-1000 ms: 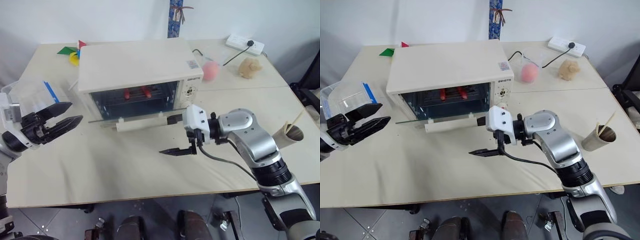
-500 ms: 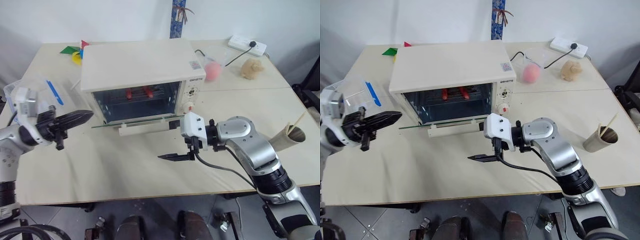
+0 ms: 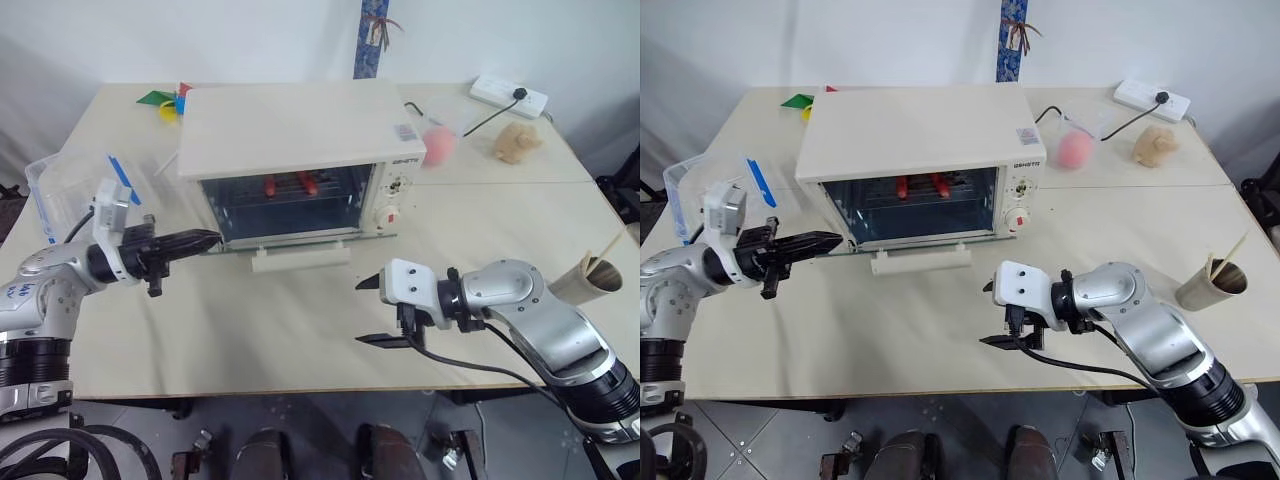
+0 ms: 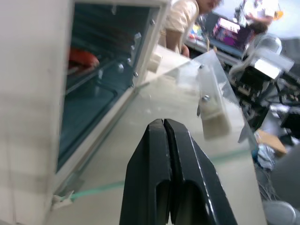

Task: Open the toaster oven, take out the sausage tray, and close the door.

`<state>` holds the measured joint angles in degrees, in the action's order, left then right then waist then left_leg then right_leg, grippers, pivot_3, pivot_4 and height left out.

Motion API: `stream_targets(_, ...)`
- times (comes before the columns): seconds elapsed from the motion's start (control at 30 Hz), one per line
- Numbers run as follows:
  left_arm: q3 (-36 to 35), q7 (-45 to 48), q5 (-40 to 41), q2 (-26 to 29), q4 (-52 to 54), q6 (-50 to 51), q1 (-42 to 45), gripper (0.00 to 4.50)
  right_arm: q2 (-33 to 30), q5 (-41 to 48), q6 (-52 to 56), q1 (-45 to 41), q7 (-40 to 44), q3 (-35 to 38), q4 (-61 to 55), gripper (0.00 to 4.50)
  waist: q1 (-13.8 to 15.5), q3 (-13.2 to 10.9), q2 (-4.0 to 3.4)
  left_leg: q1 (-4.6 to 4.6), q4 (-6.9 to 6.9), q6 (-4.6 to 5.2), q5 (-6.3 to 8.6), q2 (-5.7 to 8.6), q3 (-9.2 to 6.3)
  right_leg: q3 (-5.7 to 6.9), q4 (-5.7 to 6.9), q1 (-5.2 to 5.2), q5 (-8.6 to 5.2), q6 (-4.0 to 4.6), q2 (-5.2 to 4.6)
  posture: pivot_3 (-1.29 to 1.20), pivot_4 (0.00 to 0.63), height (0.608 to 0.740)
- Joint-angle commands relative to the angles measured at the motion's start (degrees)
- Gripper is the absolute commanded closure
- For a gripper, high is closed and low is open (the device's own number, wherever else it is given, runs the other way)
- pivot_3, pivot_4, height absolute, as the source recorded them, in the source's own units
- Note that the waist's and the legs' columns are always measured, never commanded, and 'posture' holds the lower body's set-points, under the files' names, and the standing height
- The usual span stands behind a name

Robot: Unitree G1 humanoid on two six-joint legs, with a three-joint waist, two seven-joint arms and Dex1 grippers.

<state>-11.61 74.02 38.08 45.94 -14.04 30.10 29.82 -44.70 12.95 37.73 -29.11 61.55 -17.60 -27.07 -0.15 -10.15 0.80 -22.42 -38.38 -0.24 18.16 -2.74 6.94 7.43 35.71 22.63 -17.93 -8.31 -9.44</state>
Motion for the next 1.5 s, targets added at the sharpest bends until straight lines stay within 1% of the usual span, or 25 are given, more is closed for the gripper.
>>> stream_targets(0.03,2.12,2.06,-1.69,-0.31,0.68,-1.21,0.73,4.48,-1.31,1.25,1.75,-0.53,-0.08,1.66,-3.06,0.0,-0.02,0.0,0.0,0.0,-0.01,0.0,0.0,0.0,0.0,0.0,0.0,0.0,0.0,0.0,0.0,0.0,0.15,0.74)
stream_targets(0.07,2.56,2.43,-1.95,-0.39,0.74,-1.28,0.72,4.48,-1.88,1.46,2.15,-0.29,0.2,1.96,-3.48,0.0,-0.01,0.0,0.0,-0.01,-0.01,0.0,0.0,0.0,0.0,0.0,0.0,0.0,0.0,0.0,0.0,0.0,0.15,0.74)
stream_targets(0.13,3.99,2.84,-3.11,-0.84,0.5,-1.7,0.68,4.48,-5.95,2.73,3.18,1.58,2.74,3.48,-5.51,0.0,0.01,0.0,0.0,-0.02,0.0,0.0,0.0,0.0,0.0,0.01,0.0,0.01,0.0,0.0,0.0,0.0,0.15,0.74)
stream_targets(0.23,5.16,2.96,-4.58,-1.27,-0.04,-2.59,0.95,4.48,-10.09,4.57,3.17,3.39,4.92,5.47,-6.95,0.0,0.22,0.0,0.02,-0.05,0.0,0.02,0.01,0.0,-0.02,0.02,-0.03,0.01,0.0,0.0,0.0,0.0,0.15,0.74)
stream_targets(0.3,6.28,3.05,-5.78,-1.49,0.12,-3.19,0.93,4.48,-16.06,3.81,1.62,5.59,7.69,7.97,-6.19,0.0,0.31,-0.01,0.01,-0.06,-0.06,0.03,0.02,0.0,-0.01,0.01,-0.04,0.0,0.0,0.0,0.0,0.0,0.15,0.74)
stream_targets(0.37,7.64,3.31,-7.73,-1.34,-0.13,-4.65,0.65,4.48,-20.01,1.97,-0.49,6.48,8.47,9.22,-4.14,0.0,0.3,-0.01,0.02,-0.08,-0.15,0.07,0.04,0.0,-0.02,0.01,-0.04,-0.02,0.0,0.0,0.0,0.0,0.15,0.74)
stream_targets(0.43,8.19,2.77,-9.39,-1.78,-0.76,-6.49,0.45,4.48,-21.36,0.24,-2.45,5.88,7.59,9.14,-2.19,0.0,0.21,-0.01,0.02,-0.11,-0.25,0.09,0.06,0.0,0.0,-0.01,-0.05,-0.03,0.0,0.0,0.0,0.0,0.15,0.74)
stream_targets(0.5,8.6,0.95,-11.4,-2.54,-1.54,-8.38,0.43,4.48,-20.61,-1.53,-5.02,4.36,6.05,9.38,0.22,0.0,-0.09,-0.01,0.02,-0.1,-0.32,0.09,0.06,-0.02,0.01,-0.02,-0.02,-0.04,0.0,0.0,0.0,0.0,0.15,0.74)
stream_targets(0.57,8.96,1.63,-12.19,-2.71,-2.06,-9.32,0.4,4.48,-19.53,-2.7,-5.27,2.67,5.02,8.63,1.34,0.0,-0.18,-0.01,0.02,-0.09,-0.34,0.09,0.05,-0.03,0.08,-0.07,-0.01,-0.01,0.0,0.01,0.0,0.0,0.15,0.74)
stream_targets(0.73,11.84,3.12,-15.4,-2.38,-1.01,-12.36,-2.25,4.48,-11.22,-4.1,-3.64,-6.19,0.09,6.31,3.16,0.0,-0.19,-0.02,0.0,-0.1,-0.38,0.09,0.06,-0.05,0.09,-0.08,0.08,0.03,0.0,0.01,0.0,0.0,0.15,0.74)
stream_targets(0.77,12.45,3.45,-15.81,-2.37,-0.5,-12.69,-2.87,4.48,-8.78,-4.32,-3.17,-8.11,-1.23,5.64,3.38,0.0,-0.13,-0.02,0.0,-0.12,-0.38,0.09,0.06,-0.05,0.08,-0.07,0.08,0.04,0.0,0.01,0.0,0.0,0.15,0.74)
stream_targets(0.83,13.27,3.42,-16.4,-2.4,0.49,-13.01,-3.75,4.48,-3.81,-5.59,-4.4,-11.15,-4.78,4.83,4.56,0.0,-0.11,-0.01,0.0,-0.14,-0.45,0.09,0.06,-0.05,0.07,-0.07,0.11,0.04,0.0,0.01,0.0,0.0,0.15,0.74)
stream_targets(0.93,13.2,2.91,-16.59,-2.77,1.22,-13.55,-4.26,4.48,1.39,-8.3,-6.47,-13.61,-8.66,3.12,6.05,0.0,0.08,-0.01,0.0,-0.16,-0.52,0.09,0.06,-0.05,0.06,-0.08,0.15,0.04,0.0,0.01,-0.01,0.0,0.15,0.74)
stream_targets(1.03,11.65,2.15,-15.37,-3.69,1.68,-14.78,-4.69,4.48,6.03,-13.3,-10.46,-15.22,-13.21,-0.3,7.48,0.0,0.03,-0.01,0.0,-0.24,-0.63,0.12,0.09,-0.05,-0.01,-0.05,0.19,0.04,0.0,0.01,-0.01,0.0,0.15,0.74)
stream_targets(1.17,7.26,-0.74,-12.42,-5.71,3.31,-15.64,-5.88,4.48,12.09,-20.16,-14.35,-17.13,-17.61,-5.93,11.26,0.0,-0.35,-0.01,0.0,-0.3,-0.64,0.12,0.09,-0.06,-0.01,-0.04,0.26,0.14,0.0,0.01,-0.01,0.0,0.15,0.74)
stream_targets(1.33,2.88,-9.72,-12.7,-8.36,4.26,-16.28,-7.79,4.48,18.28,-27.99,-17.16,-19.58,-22.56,-10.82,17.4,0.0,-1.3,-0.01,-0.01,-0.49,-0.68,0.12,0.09,-0.07,-0.14,0.08,0.27,0.22,0.0,0.01,-0.01,0.0,0.15,0.74)
stream_targets(1.43,-1.14,-14.56,-9.89,-10.58,5.61,-14.32,-9.15,3.89,23.3,-33.2,-16.4,-22.13,-26.24,-13.6,23.06,0.0,-1.68,-0.01,-0.01,-0.52,-0.68,0.11,0.08,-0.07,-0.19,0.13,0.27,0.23,0.0,0.01,-0.01,0.0,0.15,0.74)
stream_targets(1.5,-3.23,-15.06,-7.03,-11.58,8.62,-13.35,-10.91,3.31,25.74,-35.43,-16.74,-23.38,-28.38,-14.0,26.23,0.0,-1.87,-0.01,-0.01,-0.52,-0.68,0.1,0.08,-0.07,-0.23,0.14,0.31,0.24,0.0,0.01,-0.01,0.0,0.15,0.74)
